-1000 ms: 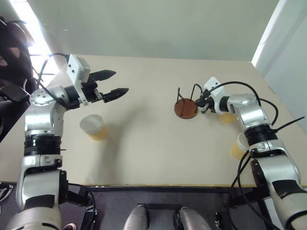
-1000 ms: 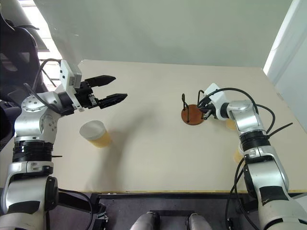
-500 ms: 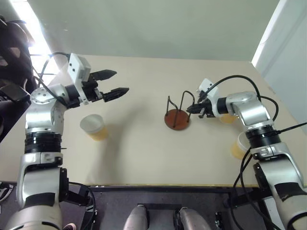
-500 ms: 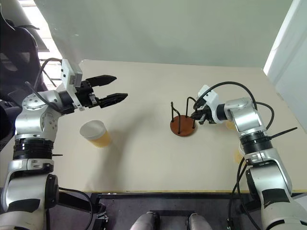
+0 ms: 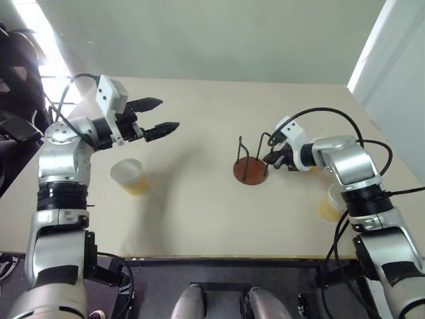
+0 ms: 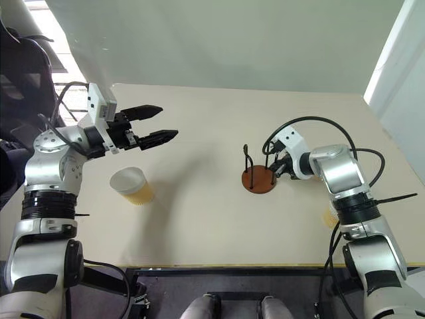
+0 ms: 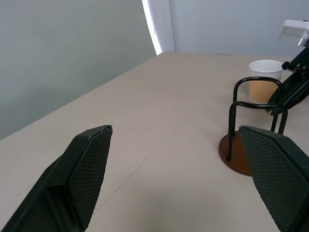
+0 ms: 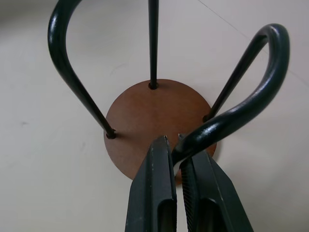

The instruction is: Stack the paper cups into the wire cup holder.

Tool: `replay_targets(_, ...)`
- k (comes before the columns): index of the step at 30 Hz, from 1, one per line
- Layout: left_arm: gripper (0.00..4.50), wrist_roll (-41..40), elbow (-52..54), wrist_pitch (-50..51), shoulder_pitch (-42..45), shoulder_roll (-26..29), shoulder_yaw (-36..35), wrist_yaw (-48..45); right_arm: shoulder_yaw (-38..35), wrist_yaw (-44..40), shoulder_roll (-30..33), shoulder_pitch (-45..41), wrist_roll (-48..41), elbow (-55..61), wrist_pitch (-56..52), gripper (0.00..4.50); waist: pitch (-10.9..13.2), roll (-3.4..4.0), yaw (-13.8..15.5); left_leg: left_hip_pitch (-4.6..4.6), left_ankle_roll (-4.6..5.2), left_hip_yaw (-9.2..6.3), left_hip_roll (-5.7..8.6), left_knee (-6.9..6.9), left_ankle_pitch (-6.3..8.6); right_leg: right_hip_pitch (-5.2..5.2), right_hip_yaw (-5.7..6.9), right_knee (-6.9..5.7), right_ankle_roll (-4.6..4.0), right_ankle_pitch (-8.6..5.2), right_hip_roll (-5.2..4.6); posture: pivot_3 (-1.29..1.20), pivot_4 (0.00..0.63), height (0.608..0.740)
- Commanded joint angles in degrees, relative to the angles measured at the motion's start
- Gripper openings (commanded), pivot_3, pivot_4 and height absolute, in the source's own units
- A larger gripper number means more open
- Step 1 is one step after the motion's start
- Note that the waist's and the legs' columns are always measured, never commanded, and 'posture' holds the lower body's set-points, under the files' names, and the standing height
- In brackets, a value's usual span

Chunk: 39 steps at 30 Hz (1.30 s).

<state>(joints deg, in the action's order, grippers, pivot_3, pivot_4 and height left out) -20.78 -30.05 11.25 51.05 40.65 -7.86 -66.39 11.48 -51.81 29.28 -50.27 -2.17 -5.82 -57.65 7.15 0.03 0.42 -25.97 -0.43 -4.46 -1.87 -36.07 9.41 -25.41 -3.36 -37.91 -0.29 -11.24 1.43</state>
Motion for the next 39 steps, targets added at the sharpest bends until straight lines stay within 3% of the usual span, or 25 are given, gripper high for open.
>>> replay_targets(1, 4.5, -0.1, 0.2, -1.1, 1.8, 0.3, -0.6, -0.4, -1.1, 3.8, -1.3, 1.1, -1.3, 4.8, -3.9, 0.02, 0.0, 0.0, 0.0, 0.0, 0.0, 0.0, 0.0, -0.01, -0.01, 0.01, 0.0, 0.0, -0.01, -0.01, 0.0, 0.0, 0.15, 0.74)
replay_targets(19, 4.5, 0.0, 0.0, -1.4, 1.6, 0.5, -0.8, -1.0, 0.2, 8.0, -1.5, 2.7, -4.9, 8.0, -5.4, 0.02, 0.0, -0.02, 0.0, 0.0, 0.02, 0.0, 0.02, -0.02, -0.13, 0.03, -0.01, 0.0, -0.14, -0.09, 0.01, 0.0, 0.15, 0.74)
replay_targets(20, 4.5, 0.0, -0.1, -1.5, 1.4, 0.5, -0.9, -1.0, 0.1, 8.1, -1.6, 2.7, -5.1, 7.8, -5.5, 0.55, 0.0, -0.02, 0.0, 0.0, 0.02, 0.0, 0.02, -0.02, -0.13, 0.02, 0.0, 0.0, -0.13, -0.09, 0.01, 0.0, 0.15, 0.74)
replay_targets(21, 4.5, 0.1, -0.1, -1.5, 1.4, 0.6, -0.9, -1.1, 0.0, 8.3, -1.8, 2.6, -5.2, 7.4, -5.5, 0.7, 0.0, -0.01, 0.0, 0.0, 0.02, 0.0, 0.02, -0.02, -0.13, 0.02, 0.0, 0.01, -0.13, -0.09, 0.01, 0.0, 0.15, 0.74)
replay_targets(39, 4.5, 0.0, 0.5, -1.0, 1.7, 0.6, -0.6, -1.1, 0.6, 6.5, 2.1, 1.3, -8.5, 6.6, -4.6, 0.7, 0.0, -0.02, 0.1, -0.04, 0.02, 0.01, 0.02, -0.01, -0.13, 0.01, -0.01, 0.02, -0.02, -0.05, 0.01, 0.0, 0.15, 0.74)
